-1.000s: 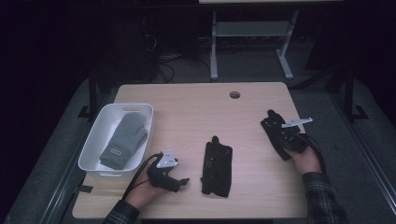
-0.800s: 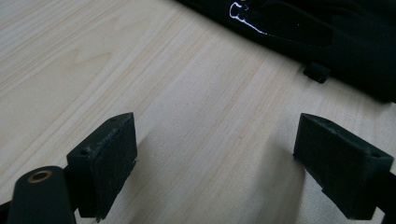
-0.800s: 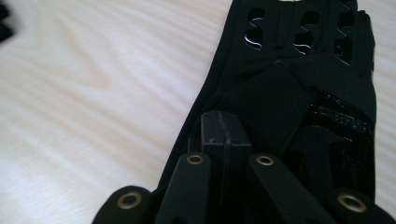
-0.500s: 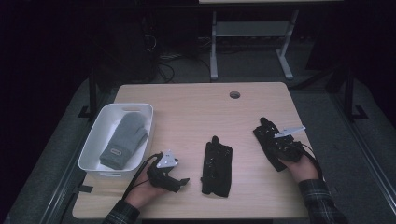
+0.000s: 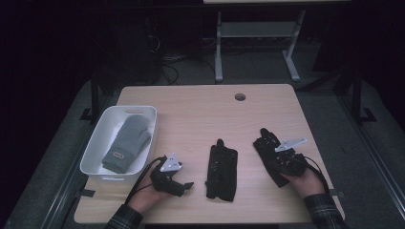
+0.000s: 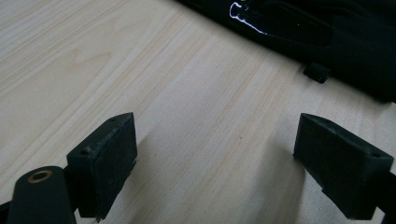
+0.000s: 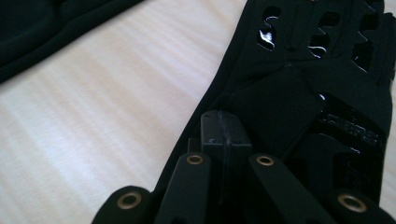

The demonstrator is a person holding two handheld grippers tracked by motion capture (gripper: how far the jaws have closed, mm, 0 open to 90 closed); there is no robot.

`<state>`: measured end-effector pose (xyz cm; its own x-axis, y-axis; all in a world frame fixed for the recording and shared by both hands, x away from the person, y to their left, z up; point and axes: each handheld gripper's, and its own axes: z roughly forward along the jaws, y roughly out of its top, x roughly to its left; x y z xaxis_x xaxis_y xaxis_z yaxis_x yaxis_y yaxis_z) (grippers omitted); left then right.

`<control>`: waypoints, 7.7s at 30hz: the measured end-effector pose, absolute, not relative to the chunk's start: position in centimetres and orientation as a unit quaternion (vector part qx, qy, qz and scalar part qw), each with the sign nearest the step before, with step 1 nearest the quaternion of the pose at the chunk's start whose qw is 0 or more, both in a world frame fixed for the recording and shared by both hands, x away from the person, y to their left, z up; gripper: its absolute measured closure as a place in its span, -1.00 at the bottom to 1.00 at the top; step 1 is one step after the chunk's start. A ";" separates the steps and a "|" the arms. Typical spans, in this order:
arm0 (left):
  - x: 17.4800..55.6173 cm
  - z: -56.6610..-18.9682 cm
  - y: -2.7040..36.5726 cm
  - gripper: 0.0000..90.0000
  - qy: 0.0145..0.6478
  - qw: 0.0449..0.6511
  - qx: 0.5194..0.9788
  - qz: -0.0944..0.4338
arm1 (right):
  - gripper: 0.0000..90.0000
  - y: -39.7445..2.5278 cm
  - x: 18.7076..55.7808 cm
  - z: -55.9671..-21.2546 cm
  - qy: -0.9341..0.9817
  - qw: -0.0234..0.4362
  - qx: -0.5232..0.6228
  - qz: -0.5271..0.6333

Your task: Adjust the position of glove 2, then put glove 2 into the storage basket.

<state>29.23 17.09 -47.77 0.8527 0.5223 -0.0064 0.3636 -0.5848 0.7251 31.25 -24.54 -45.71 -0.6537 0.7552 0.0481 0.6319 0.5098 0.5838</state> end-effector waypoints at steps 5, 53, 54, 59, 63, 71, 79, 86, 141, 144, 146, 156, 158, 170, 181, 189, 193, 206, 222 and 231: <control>29.2 -47.8 17.1 -0.73 0.249 0.380 0.884 0.105 | 1.00 -23.8 30.0 -45.7 0.867 0.096 0.393 0.290; 29.3 -47.8 17.1 -0.73 0.248 0.378 0.886 0.105 | 1.00 -24.5 31.4 -45.7 0.865 0.102 0.396 0.291; 29.3 -47.7 17.1 -0.73 0.248 0.378 0.886 0.105 | 0.99 -24.4 31.4 -45.6 0.866 0.103 0.394 0.290; 29.3 -47.8 17.1 -0.73 0.248 0.378 0.886 0.105 | 1.00 -25.2 30.2 -44.7 0.862 0.114 0.394 0.299; 29.3 -47.8 17.1 -0.73 0.248 0.378 0.886 0.105 | 0.99 -26.3 28.6 -44.4 0.856 0.118 0.403 0.302; 29.3 -47.7 17.1 -0.73 0.247 0.376 0.887 0.105 | 1.00 -27.1 25.3 -44.8 0.859 0.100 0.401 0.301; 29.3 -47.7 17.1 -0.73 0.247 0.375 0.887 0.105 | 1.00 -25.1 24.3 -45.6 0.877 0.080 0.371 0.295; 29.3 -47.7 17.1 -0.73 0.247 0.376 0.887 0.105 | 1.00 -24.0 24.2 -45.6 0.883 0.068 0.355 0.300; 32.3 -44.8 12.8 0.51 0.280 0.388 0.878 0.030 | 0.99 -24.5 26.7 -44.5 0.851 0.105 0.370 0.357; 33.2 -44.9 11.9 0.33 0.283 0.392 0.875 0.025 | 0.99 -24.5 27.0 -44.6 0.854 0.105 0.365 0.355; 33.7 -45.1 11.6 0.22 0.284 0.394 0.874 0.019 | 0.99 -24.4 27.1 -44.6 0.855 0.103 0.367 0.353; 34.6 -46.0 10.5 0.12 0.299 0.380 0.875 0.008 | 1.00 -24.4 27.8 -44.8 0.854 0.103 0.367 0.355; 34.6 -46.1 10.2 0.17 0.299 0.372 0.879 0.010 | 1.00 -24.2 28.0 -44.9 0.855 0.102 0.366 0.354; 34.3 -46.3 9.4 0.85 0.311 0.366 0.877 0.010 | 1.00 -22.9 28.9 -46.0 0.869 0.088 0.359 0.329; 34.5 -44.3 10.9 0.92 0.331 0.427 0.840 -0.045 | 1.00 -22.1 28.8 -46.0 0.874 0.086 0.350 0.327; 34.4 -42.8 10.9 0.92 0.319 0.439 0.837 -0.069 | 1.00 -20.3 29.2 -46.0 0.879 0.083 0.338 0.327; 34.5 -42.6 10.8 0.92 0.318 0.449 0.830 -0.086 | 1.00 -19.4 29.5 -46.0 0.881 0.082 0.332 0.327; 34.2 -42.3 9.4 0.91 0.300 0.454 0.834 -0.095 | 1.00 -16.9 30.2 -46.0 0.888 0.077 0.310 0.331; 34.2 -43.1 7.4 0.77 0.291 0.444 0.841 -0.101 | 1.00 -15.0 30.5 -45.9 0.892 0.074 0.294 0.335; 34.1 -43.4 6.7 0.61 0.286 0.444 0.843 -0.104 | 1.00 -18.0 30.5 -45.0 0.876 0.095 0.325 0.343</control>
